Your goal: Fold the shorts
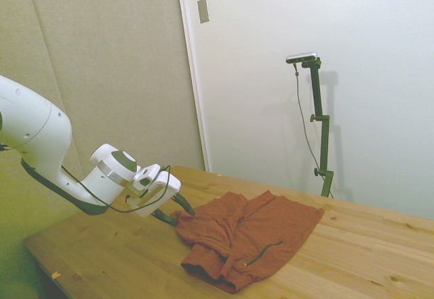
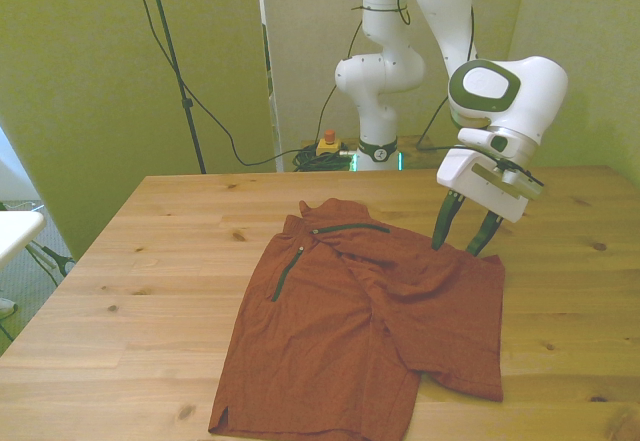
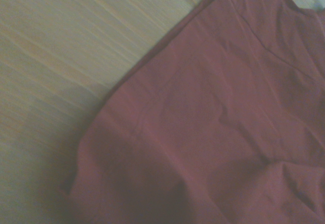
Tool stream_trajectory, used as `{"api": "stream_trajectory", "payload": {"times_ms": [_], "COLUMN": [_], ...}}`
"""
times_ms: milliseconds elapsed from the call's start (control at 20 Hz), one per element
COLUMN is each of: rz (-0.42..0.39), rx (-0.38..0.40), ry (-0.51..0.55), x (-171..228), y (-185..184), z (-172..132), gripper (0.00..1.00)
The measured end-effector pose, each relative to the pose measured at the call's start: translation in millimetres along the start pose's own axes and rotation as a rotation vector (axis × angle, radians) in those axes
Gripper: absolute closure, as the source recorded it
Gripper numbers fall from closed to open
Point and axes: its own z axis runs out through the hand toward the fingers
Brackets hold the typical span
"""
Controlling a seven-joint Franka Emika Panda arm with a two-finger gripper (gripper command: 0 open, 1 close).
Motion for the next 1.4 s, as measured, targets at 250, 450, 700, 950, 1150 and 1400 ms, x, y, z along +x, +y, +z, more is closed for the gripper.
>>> {"api": "stream_trajectory", "payload": {"times_ms": [250,450,700,950,1150,1400], "rz": [0.010,0.009,0.022,0.062,0.085,0.060], "rx": [0.034,0.055,0.072,0.080,0.106,0.136], "ry": [0.007,0.011,0.000,-0.025,-0.033,-0.029], "x": [7,9,9,10,16,8], "y": [-16,-32,-40,-36,-37,-55], "z": [0,-4,-8,-16,-26,-40], "gripper": [0.00,0.00,0.00,0.00,0.00,0.00]}}
